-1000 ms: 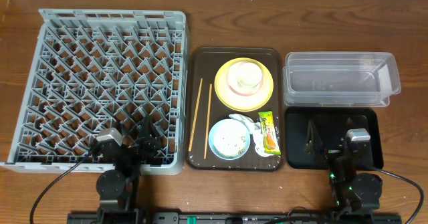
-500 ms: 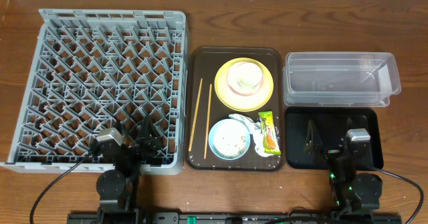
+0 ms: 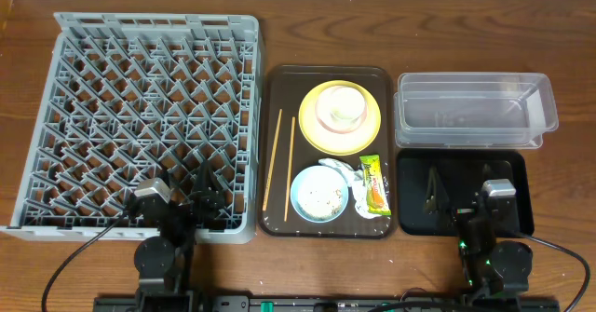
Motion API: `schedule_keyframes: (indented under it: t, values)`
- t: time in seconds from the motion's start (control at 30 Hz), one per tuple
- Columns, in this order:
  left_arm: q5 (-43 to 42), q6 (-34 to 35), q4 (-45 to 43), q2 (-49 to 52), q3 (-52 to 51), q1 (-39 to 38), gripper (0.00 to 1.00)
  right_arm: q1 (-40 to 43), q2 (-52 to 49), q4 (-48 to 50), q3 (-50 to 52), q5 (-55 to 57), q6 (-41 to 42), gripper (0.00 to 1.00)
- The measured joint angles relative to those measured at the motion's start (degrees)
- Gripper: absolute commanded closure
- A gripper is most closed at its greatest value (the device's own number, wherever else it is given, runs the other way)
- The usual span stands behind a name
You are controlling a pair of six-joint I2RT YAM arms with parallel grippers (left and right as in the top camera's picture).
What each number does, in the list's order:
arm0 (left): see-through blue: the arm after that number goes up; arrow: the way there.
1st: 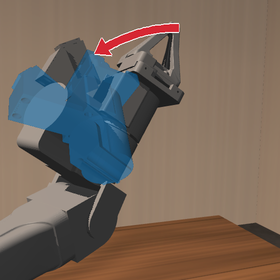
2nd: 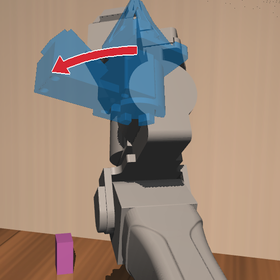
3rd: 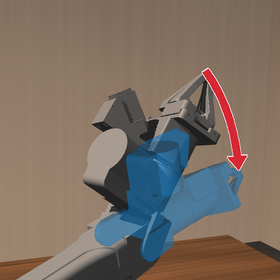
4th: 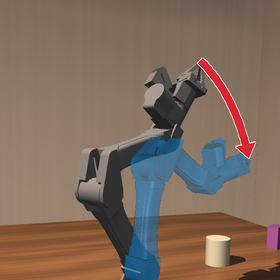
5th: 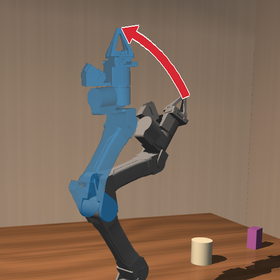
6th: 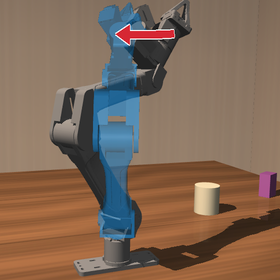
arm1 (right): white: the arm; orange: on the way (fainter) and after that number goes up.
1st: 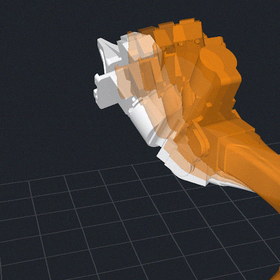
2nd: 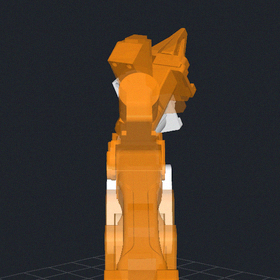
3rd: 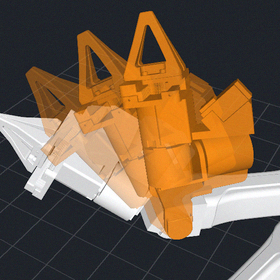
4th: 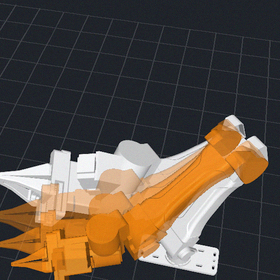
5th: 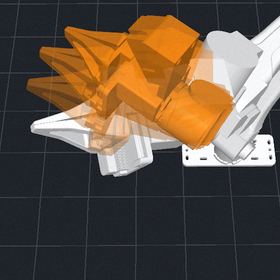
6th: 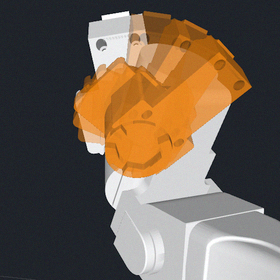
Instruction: Sort waste into correct bins and load items into the dishwasher
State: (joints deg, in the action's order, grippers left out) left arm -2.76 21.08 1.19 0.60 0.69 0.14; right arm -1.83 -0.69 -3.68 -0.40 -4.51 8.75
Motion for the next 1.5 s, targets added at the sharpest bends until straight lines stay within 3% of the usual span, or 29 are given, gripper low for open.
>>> schedule_keyframes:
  t: [0.37,0.63,0.73,1.0,1.1,1.3,1.4,1.5]
  values:
    - [-2.5,0.3,-0.2,0.0,1.3,0.0,0.05,0.0,0.0,0.0,0.0,0.0,0.0,0.01]
    - [-5.1,2.2,14.1,4.9,24.0,0.0,0.05,0.0,-0.1,0.0,0.0,0.0,0.0,0.01]
    - [-7.5,1.4,23.1,12.3,36.0,0.0,0.05,0.0,-0.1,0.0,0.0,0.0,0.0,0.01]
    - [-20.1,-1.7,61.0,45.4,75.0,0.0,0.04,0.0,-0.1,0.0,0.0,0.0,0.0,0.01]
    - [-25.1,-2.0,64.8,54.3,82.2,-0.1,0.04,0.0,-0.1,0.0,0.0,0.0,0.0,0.01]
    - [-31.4,-2.1,72.7,64.3,83.9,-0.1,0.09,0.0,-0.1,0.0,0.0,0.0,0.0,0.01]
    - [-32.1,-2.3,77.6,67.7,83.9,-0.2,0.55,0.0,-0.1,0.0,0.0,0.0,0.0,0.01]
    - [-32.7,-2.4,78.8,69.3,82.3,-1.7,0.73,0.0,-0.1,0.0,0.0,0.0,0.0,0.01]
